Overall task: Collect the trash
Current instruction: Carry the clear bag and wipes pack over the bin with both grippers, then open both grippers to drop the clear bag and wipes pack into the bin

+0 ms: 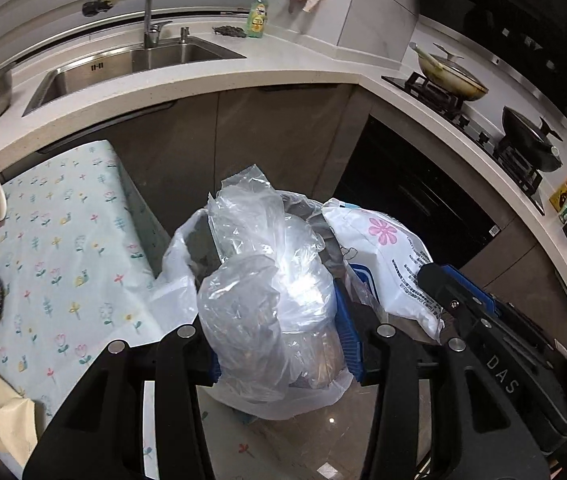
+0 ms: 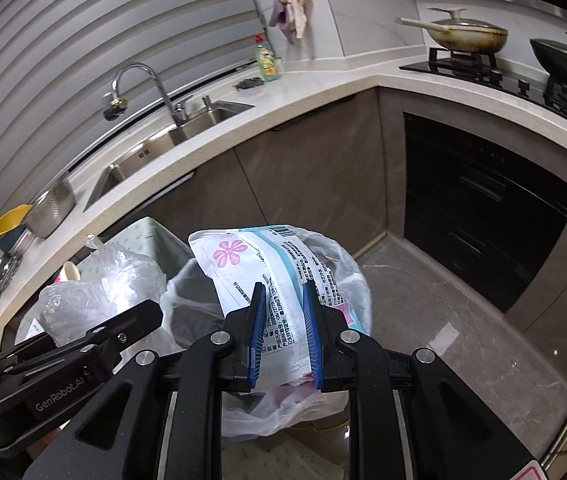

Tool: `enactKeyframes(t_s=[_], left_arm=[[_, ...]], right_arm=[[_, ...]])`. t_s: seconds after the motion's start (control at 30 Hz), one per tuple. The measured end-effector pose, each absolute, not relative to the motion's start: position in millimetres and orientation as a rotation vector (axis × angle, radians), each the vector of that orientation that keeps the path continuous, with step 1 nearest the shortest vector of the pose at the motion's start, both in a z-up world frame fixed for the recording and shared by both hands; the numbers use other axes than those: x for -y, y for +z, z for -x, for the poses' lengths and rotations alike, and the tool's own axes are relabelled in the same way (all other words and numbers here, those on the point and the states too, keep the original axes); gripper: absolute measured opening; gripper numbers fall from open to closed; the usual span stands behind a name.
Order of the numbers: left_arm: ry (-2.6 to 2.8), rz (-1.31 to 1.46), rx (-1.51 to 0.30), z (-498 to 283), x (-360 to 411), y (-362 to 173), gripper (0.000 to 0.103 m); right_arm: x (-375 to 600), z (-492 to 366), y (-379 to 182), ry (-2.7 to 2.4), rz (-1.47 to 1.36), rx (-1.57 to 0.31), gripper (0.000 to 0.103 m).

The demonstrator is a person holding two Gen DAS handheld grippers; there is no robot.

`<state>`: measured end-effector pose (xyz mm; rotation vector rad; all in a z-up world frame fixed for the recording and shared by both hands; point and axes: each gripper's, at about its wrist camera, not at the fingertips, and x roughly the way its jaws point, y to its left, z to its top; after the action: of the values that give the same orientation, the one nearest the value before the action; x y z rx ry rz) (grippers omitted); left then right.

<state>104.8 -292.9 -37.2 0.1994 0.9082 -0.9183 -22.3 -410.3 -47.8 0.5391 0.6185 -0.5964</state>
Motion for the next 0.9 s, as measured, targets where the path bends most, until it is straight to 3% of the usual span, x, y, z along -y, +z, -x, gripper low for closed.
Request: enactKeyframes(t_s=[0.17, 0.23, 0.3, 0.4, 0.57, 0.7, 0.9], left_arm=[[-0.935, -0.187, -0.956, -115, 304, -57, 0.047], [-0.927, -0.172, -0.964, -119, 304, -61, 0.054], [-0.915, -0.157, -0.961, -122, 303, -62, 0.069], [-0.899, -0.143, -0.927, -124, 297, -59, 0.083], [-0.876, -0.134, -0.907, -131, 289, -52, 0.086], [-0.835, -0.125, -0.888, -135, 278, -46, 0.087], [-0.783, -0.106, -0.865, -142, 255, -37, 0.087]], right_arm=[[421, 19, -61, -0.604, -0.553, -0.641, 0.018], [423, 16, -65, -0.601, -0.555, -0.647, 0.018], [424, 12, -66, -0.596, -0.554, -0.650, 0.019], [422, 3, -67, -0.577, -0.550, -0.657, 0.021], [417, -5, -63, -0.565, -0.531, -0.654, 0.027], [409, -9, -57, -0.566, -0.510, -0.644, 0.041], [396, -14, -47, -0.553, -0.489, -0.638, 0.043]])
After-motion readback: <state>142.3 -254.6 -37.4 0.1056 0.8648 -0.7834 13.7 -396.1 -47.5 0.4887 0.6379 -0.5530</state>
